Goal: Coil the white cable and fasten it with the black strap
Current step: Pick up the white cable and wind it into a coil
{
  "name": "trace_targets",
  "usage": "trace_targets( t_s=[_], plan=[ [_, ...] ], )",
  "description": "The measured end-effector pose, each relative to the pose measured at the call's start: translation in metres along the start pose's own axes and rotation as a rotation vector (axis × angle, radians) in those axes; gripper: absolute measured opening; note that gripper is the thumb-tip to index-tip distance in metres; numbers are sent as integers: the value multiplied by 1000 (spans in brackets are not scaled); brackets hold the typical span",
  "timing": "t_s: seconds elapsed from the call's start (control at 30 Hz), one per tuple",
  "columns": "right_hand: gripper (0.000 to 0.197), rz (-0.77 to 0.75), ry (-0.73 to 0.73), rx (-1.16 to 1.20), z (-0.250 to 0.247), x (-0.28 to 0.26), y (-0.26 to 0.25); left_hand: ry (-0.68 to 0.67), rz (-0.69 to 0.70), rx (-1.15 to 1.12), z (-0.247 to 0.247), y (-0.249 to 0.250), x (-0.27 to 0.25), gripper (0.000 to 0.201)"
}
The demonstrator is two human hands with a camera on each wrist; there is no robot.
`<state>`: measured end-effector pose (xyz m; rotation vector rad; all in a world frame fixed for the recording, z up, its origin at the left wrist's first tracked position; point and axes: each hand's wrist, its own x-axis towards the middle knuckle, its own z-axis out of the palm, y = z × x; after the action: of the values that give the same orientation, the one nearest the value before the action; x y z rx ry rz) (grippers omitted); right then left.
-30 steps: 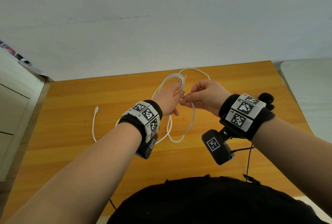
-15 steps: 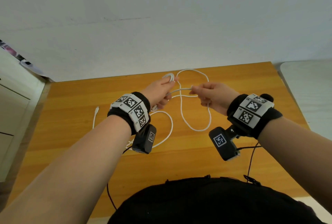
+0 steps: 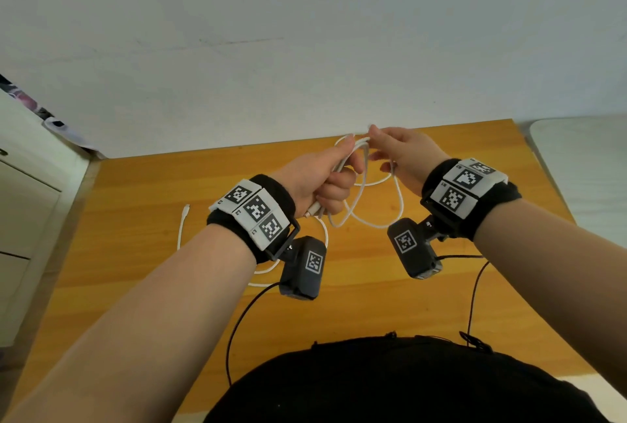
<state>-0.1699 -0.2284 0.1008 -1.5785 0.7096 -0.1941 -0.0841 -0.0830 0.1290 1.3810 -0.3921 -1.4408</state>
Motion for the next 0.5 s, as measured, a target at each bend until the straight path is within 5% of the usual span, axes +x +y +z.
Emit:
trace_targets(
  t_s=[0.13, 0.27, 0.5],
  plan=[
    [45, 146, -143, 192, 14, -3, 5, -16, 32, -132, 1, 3, 2, 51],
    [45, 195, -64, 358, 17, -8, 2, 70, 29, -172, -3, 3, 4, 49],
    [47, 155, 55, 314, 9, -5, -9, 219, 62, -206, -2, -8, 7, 35]
  ],
)
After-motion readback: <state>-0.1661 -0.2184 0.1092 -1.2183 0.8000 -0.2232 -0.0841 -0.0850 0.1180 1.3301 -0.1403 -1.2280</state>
